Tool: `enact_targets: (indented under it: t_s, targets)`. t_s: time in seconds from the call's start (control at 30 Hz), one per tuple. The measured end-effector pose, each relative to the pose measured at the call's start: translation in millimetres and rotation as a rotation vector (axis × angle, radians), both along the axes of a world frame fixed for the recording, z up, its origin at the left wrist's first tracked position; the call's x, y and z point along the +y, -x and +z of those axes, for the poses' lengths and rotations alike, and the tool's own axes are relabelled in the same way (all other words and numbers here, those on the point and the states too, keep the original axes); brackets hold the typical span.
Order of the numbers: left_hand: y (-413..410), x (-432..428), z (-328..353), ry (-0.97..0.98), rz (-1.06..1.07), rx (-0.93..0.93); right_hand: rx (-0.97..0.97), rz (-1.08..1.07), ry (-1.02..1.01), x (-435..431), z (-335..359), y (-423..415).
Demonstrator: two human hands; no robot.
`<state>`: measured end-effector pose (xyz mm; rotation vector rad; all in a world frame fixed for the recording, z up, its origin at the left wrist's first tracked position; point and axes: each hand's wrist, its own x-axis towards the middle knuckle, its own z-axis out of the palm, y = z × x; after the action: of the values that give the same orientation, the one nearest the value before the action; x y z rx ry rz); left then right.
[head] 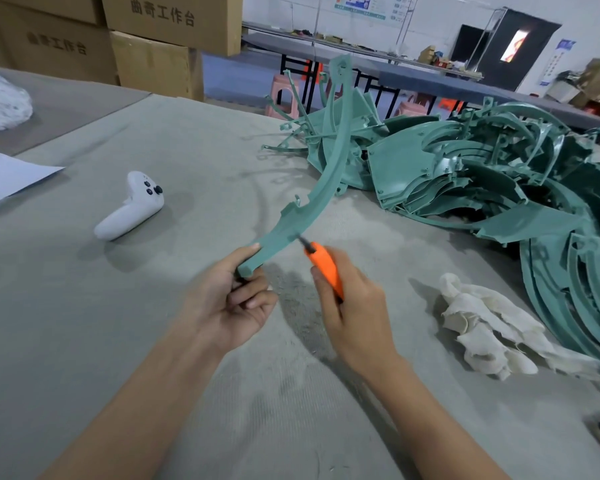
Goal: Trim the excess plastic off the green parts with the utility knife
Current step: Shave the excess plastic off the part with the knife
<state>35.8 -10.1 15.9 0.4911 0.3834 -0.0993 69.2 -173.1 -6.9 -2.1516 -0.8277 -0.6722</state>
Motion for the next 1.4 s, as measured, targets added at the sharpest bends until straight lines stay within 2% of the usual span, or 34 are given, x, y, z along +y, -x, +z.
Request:
enact_targets:
  t_s: [0.1, 0.33, 0.6, 0.8, 1.03, 1.4]
  targets:
    - [1, -5, -1, 0.018, -0.018, 0.023, 0.032, -0.053, -0.08, -7, 3, -9]
    - [-1, -5, -2, 0.082, -0.02, -0.01, 0.018, 0.065, 0.036, 7, -1, 12]
    - [1, -10, -1, 0.116, -0.052, -0.006, 0.166, 0.058, -0.134, -1, 4, 0]
    - [6, -15, 2, 0.151, -0.127, -0.042, 0.161, 0.079, -0.167, -4, 11, -3]
    - [7, -19, 1, 0.222, -0.136, -0.007, 0.175, -0.016, -0.266, -14, 20, -18]
    - [9, -14, 0, 0.251, -0.174, -0.047, 0.135, -0.098, -0.261, -30, 27, -28]
